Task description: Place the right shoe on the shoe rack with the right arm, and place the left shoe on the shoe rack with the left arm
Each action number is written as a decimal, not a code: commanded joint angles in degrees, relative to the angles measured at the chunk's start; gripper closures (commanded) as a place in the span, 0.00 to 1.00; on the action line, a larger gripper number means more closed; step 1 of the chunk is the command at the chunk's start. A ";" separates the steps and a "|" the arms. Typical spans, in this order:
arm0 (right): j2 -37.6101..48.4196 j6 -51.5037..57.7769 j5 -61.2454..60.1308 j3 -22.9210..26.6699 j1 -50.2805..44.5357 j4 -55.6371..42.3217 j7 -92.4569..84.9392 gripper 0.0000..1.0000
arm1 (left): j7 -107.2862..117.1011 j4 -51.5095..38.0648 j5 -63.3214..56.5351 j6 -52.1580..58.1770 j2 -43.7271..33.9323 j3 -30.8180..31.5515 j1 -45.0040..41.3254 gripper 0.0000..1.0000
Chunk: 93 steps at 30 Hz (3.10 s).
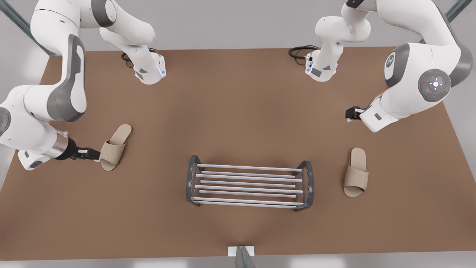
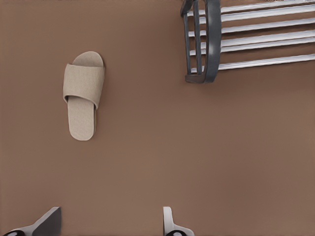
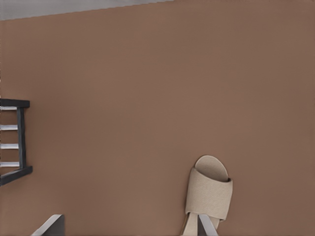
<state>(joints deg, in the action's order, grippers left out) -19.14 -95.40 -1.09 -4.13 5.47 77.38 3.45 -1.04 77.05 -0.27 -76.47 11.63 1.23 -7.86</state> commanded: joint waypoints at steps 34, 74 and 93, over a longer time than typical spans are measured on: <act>20.37 -69.48 114.28 3.51 4.46 66.75 3.22 0.00 | -125.88 62.96 152.41 -53.96 7.71 -18.63 7.77 0.00; 8.16 -62.71 148.22 2.37 12.81 66.40 79.52 0.00 | -86.68 45.82 156.89 -62.05 19.22 -8.43 8.21 0.17; 1.92 -54.10 172.04 -2.91 12.89 58.32 102.73 0.01 | -83.60 44.68 156.89 -62.49 19.92 -8.17 8.65 0.50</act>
<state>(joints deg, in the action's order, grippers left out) -16.97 -150.45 166.00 -6.95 18.36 136.23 86.46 -88.41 121.78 156.62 -138.94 31.60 -6.95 0.85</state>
